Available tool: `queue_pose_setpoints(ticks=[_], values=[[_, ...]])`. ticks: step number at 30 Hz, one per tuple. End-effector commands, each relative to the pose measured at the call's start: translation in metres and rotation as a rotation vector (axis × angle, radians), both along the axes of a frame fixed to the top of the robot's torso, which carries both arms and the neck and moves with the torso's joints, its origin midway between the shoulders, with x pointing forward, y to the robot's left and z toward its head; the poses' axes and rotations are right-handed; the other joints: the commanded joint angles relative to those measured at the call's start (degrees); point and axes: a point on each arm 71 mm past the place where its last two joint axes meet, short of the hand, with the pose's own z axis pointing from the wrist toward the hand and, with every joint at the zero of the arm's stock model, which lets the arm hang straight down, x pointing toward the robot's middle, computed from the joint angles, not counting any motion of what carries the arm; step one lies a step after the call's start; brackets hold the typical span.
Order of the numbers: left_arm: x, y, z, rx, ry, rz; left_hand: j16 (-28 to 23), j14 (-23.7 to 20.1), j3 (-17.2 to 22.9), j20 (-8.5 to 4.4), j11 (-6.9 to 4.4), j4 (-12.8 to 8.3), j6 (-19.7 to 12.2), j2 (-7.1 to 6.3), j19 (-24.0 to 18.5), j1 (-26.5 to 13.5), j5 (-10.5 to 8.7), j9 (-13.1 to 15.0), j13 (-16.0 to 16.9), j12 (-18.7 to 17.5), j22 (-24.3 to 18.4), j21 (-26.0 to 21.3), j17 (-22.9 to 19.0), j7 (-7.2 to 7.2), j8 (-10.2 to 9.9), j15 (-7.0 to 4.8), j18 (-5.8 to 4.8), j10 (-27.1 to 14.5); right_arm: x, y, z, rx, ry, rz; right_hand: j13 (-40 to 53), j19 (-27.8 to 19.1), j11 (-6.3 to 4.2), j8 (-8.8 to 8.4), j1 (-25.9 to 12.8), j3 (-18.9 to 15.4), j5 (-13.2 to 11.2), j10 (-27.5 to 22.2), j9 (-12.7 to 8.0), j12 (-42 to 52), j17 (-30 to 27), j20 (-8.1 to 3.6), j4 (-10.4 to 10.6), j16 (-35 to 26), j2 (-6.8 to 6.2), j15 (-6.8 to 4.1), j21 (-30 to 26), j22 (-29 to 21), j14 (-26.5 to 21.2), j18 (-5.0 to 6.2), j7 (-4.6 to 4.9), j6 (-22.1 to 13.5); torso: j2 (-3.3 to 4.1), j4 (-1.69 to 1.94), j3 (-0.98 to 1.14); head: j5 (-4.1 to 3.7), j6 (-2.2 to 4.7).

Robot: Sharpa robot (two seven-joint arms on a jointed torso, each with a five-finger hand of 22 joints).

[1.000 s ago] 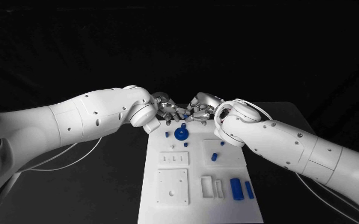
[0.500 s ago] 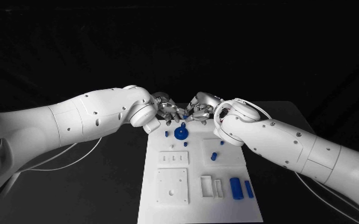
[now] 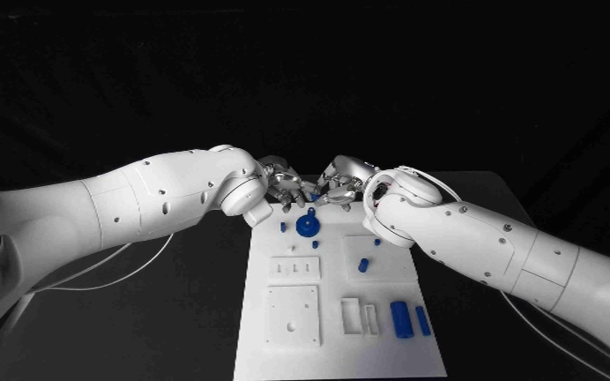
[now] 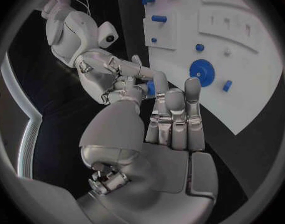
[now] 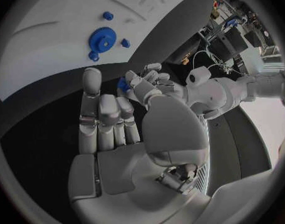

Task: Assemble the parts on the task board

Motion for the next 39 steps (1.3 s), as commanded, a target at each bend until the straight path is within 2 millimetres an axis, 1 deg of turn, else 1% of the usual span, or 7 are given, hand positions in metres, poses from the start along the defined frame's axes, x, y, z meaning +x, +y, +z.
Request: queue_pose_setpoints(ticks=[1, 5, 10, 19, 26, 32, 39], values=[[0.0, -0.005, 0.003, -0.026, -0.027, -0.008, 0.4, 0.3, 6.8, -0.01, -0.27, -7.1, 0.9, 0.08, 0.5, -0.7, 0.62, 1.0, 0.1, 0.4, 0.5, -0.5, 0.2, -0.54, 0.2, -0.27, -0.41, 2.2, -0.002, 0.006, 0.001, 0.006, -0.003, 0.028, 0.0, 2.2, -0.32, 0.19, -0.2, 0.0, 0.4, -0.1, 0.2, -0.3, 0.0, -0.27, 0.5, -0.3, 0.19, -0.18, 0.0, -0.1, 0.4, -0.01, -0.18, 0.8, 0.01, 0.02, -0.02, 0.04, -0.03], [0.0, -0.005, 0.003, -0.031, -0.027, -0.007, 0.6, 0.4, 7.1, -0.11, -0.39, -7.6, 1.3, -0.12, 0.7, -0.9, 1.63, 1.9, 0.2, 0.8, 1.0, -0.7, 0.4, -0.67, 0.2, -0.38, -0.39, 2.3, -0.002, 0.006, 0.001, 0.008, -0.003, 0.026, -0.2, 2.2, -0.34, 0.14, -0.4, -0.7, 0.5, -0.2, 0.1, -0.4, -0.1, -0.31, 0.8, -0.4, -0.04, -0.2, -0.2, -0.3, 0.4, -0.08, -0.25, 0.7, -0.01, 0.02, 0.0, 0.09, -0.04], [-0.001, -0.004, 0.002, -0.033, -0.016, -0.01, 0.7, 0.7, 7.6, -0.25, -0.54, -8.1, 1.8, -0.43, 1.0, -1.3, 3.37, 3.1, 0.1, 1.3, 1.6, -0.9, 0.7, -0.82, 0.2, -0.52, -0.38, 2.4, -0.001, 0.005, 0.001, 0.02, -0.007, 0.02, -1.1, 2.1, -0.1, 0.08, -1.4, -4.4, 3.2, -0.9, -0.2, -1.3, -0.6, -0.17, 2.1, -1.1, -1.44, -0.01, -0.6, -0.7, 0.1, -0.08, -0.04, -1.0, -0.02, -0.06, -0.02, 0.1, -0.19], [-0.002, 0.002, 0.0, -0.017, 0.003, -0.024, 1.0, 1.1, 8.2, -0.47, -0.79, -9.3, 2.6, -1.24, 1.4, -1.8, 5.64, 4.0, -0.1, 2.1, 2.3, -1.1, 1.2, -1.05, 0.2, -0.75, -0.33, 2.5, 0.0, -0.002, 0.003, 0.053, -0.039, 0.006, -4.5, 1.8, 1.12, 0.12, -0.4, -13.6, 6.3, -3.7, -0.4, -4.3, -2.8, 0.7, 5.2, -3.6, -3.58, 0.92, -2.4, -2.2, -1.2, 0.5, 1.59, -6.8, -0.02, -0.07, 0.02, 0.17, -0.34], [-0.004, 0.005, -0.001, 0.004, 0.008, -0.041, 1.0, 1.4, 8.5, -0.6, -0.92, -10.2, 3.2, -1.81, 1.7, -1.8, 6.97, 3.8, -0.4, 2.7, 2.8, -1.3, 1.5, -1.13, 0.2, -0.88, -0.27, 2.6, 0.0, -0.01, 0.004, 0.073, -0.06, -0.005, -6.2, 2.0, 1.38, 0.13, 1.3, -16.9, 6.8, -4.7, -0.4, -4.9, -3.7, 1.1, 6.4, -4.0, -3.46, 1.19, -3.3, -2.7, -1.7, 0.94, 1.89, -8.1, -0.04, -0.06, 0.08, 0.24, -0.16], [-0.004, 0.006, -0.001, 0.022, -0.005, -0.043, 0.9, 1.5, 8.7, -0.66, -0.96, -10.6, 3.5, -1.88, 1.9, -1.9, 7.33, 3.3, -0.8, 3.1, 3.4, -1.6, 1.8, -1.15, 0.2, -0.92, -0.24, 2.6, 0.0, -0.018, 0.003, 0.068, -0.055, -0.008, -6.8, 1.9, 1.38, 0.11, 1.4, -15.6, 7.6, -5.1, -0.4, -4.9, -4.0, 1.05, 4.7, -4.0, -3.69, 1.19, -3.4, -2.7, -1.9, 0.83, 1.95, -8.2, -0.04, -0.07, 0.1, 0.43, -0.16], [-0.002, 0.013, -0.001, 0.048, -0.032, -0.015, 0.7, 1.9, 8.6, -0.74, -1.05, -10.8, 3.7, -2.03, 2.3, -1.9, 7.53, 3.1, -1.1, 3.5, 3.7, -1.9, 1.9, -1.22, 0.2, -1.02, -0.25, 2.6, -0.003, -0.038, 0.0, 0.039, -0.031, 0.003, -8.8, 1.5, 1.73, 0.12, 2.2, -21.3, 10.0, -7.0, -0.4, -5.9, -5.2, 1.44, 5.0, -5.0, -3.72, 1.53, -4.7, -3.1, -3.1, 1.14, 2.25, -9.6, -0.09, -0.05, 0.04, 0.58, -0.24]])
